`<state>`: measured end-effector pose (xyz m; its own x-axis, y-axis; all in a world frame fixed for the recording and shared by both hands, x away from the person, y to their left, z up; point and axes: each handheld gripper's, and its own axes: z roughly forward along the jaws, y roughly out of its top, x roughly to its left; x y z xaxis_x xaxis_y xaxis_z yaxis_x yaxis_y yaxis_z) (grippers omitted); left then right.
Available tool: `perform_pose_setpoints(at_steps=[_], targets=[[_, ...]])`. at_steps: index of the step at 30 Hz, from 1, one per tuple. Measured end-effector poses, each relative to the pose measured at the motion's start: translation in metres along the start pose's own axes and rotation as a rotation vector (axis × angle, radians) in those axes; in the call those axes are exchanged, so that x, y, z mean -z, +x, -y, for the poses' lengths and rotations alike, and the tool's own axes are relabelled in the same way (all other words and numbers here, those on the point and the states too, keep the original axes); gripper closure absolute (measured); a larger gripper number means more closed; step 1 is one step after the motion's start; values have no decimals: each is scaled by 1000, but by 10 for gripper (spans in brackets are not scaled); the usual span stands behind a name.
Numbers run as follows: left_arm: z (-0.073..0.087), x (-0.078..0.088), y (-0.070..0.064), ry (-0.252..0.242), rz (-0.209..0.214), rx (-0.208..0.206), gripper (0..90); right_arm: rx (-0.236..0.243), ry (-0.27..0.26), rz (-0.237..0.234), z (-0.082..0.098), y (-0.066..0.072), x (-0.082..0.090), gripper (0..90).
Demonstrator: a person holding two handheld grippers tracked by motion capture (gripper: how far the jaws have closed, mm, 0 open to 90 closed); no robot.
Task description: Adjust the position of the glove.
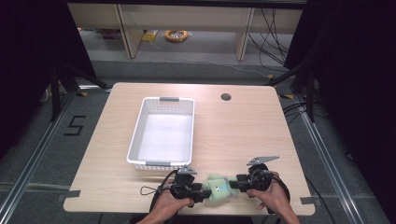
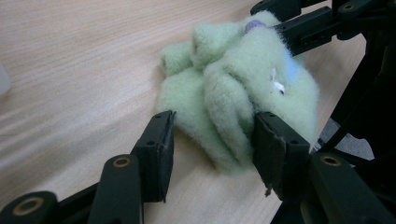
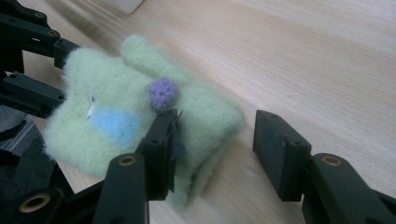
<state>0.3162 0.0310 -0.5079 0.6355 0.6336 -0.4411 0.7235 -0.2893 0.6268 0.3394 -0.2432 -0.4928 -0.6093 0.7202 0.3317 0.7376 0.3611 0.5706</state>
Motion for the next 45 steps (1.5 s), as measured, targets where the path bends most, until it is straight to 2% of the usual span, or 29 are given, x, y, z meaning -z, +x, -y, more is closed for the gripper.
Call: perform_pose_setpoints(at_steps=[2, 3, 4, 5, 6, 8, 10, 11, 13, 14, 15, 17, 18, 19, 20, 22, 23, 24, 25, 26, 28, 29, 30, 34, 36, 40, 41, 43, 45], targets=[[0, -2, 0, -3, -3, 5, 499, -20, -3, 0, 0, 1, -2, 512], [0, -4, 0, 8, 6, 7, 499, -52, 3, -23, 1, 2, -3, 512], [0, -5, 0, 6, 8, 26, 501, -11, -5, -8, 1, -2, -3, 512], [0, -5, 1, 11, 19, 26, 514, -50, 3, -31, 1, -1, -4, 514], [0, -5, 1, 8, 17, 19, 521, -28, -7, -28, 2, -4, -5, 520], [0, -7, 1, 2, 31, 30, 543, -38, -2, -56, 1, -5, -6, 542], [0, -7, 2, 0, 37, 33, 589, -43, -6, -57, 2, -6, -6, 550], [0, -7, 2, 0, 51, 28, 618, -45, -11, -92, 2, -7, -7, 614], [0, -7, 1, -11, 43, 23, 651, -51, -13, -99, 3, -7, -7, 625], [0, -6, 1, -7, 54, 12, 684, -79, -5, -112, 3, -5, -6, 655], [1, -6, -1, -15, 52, 8, 708, -63, -9, -120, 3, -5, -6, 672], [1, -5, -2, -16, 55, -7, 749, -67, -18, -151, 4, -6, -7, 729], [0, -5, -1, -17, 62, -13, 757, -63, -23, -146, 5, -6, -7, 740], [0, -4, -1, -19, 61, -8, 764, -35, -40, -119, 5, -7, -7, 749], [0, -4, 0, -14, 65, -12, 770, -57, -35, -125, 5, -4, -7, 756], [0, -3, 1, -15, 71, -5, 773, -64, -28, -143, 5, -3, -7, 759], [-1, -3, 1, -17, 68, -13, 776, -27, -39, -124, 5, -5, -7, 763], [-1, -2, 1, -17, 71, -14, 779, -21, -50, -131, 5, -5, -6, 770], [-1, -2, 1, -25, 71, -4, 780, -22, -51, -119, 5, -4, -5, 772], [-2, 0, 2, -21, 80, -16, 780, -14, -57, -128, 5, -3, -5, 774], [-3, 2, 1, -28, 80, -11, 780, -7, -65, -136, 5, -2, -4, 775], [-3, 3, 1, -28, 85, -14, 781, -9, -77, -118, 6, -1, -3, 777], [-4, 6, 1, -31, 94, -20, 781, -8, -72, -144, 5, -1, -3, 777], [-7, 11, -1, -40, 77, -27, 781, -6, -94, -149, 5, 2, 2, 779], [-7, 13, -1, -47, 102, -18, 780, 1, -117, -157, 4, 3, 5, 779], [-7, 16, -2, -60, 96, -22, 780, -12, -127, -169, 4, 5, 9, 780], [-8, 17, -2, -53, 109, -24, 780, -6, -140, -168, 4, 4, 10, 780], [-9, 19, -3, -64, 103, -25, 780, 3, -150, -165, 4, 6, 12, 780], [-9, 20, -3, -63, 109, -37, 779, -24, -141, -178, 3, 10, 13, 780]])
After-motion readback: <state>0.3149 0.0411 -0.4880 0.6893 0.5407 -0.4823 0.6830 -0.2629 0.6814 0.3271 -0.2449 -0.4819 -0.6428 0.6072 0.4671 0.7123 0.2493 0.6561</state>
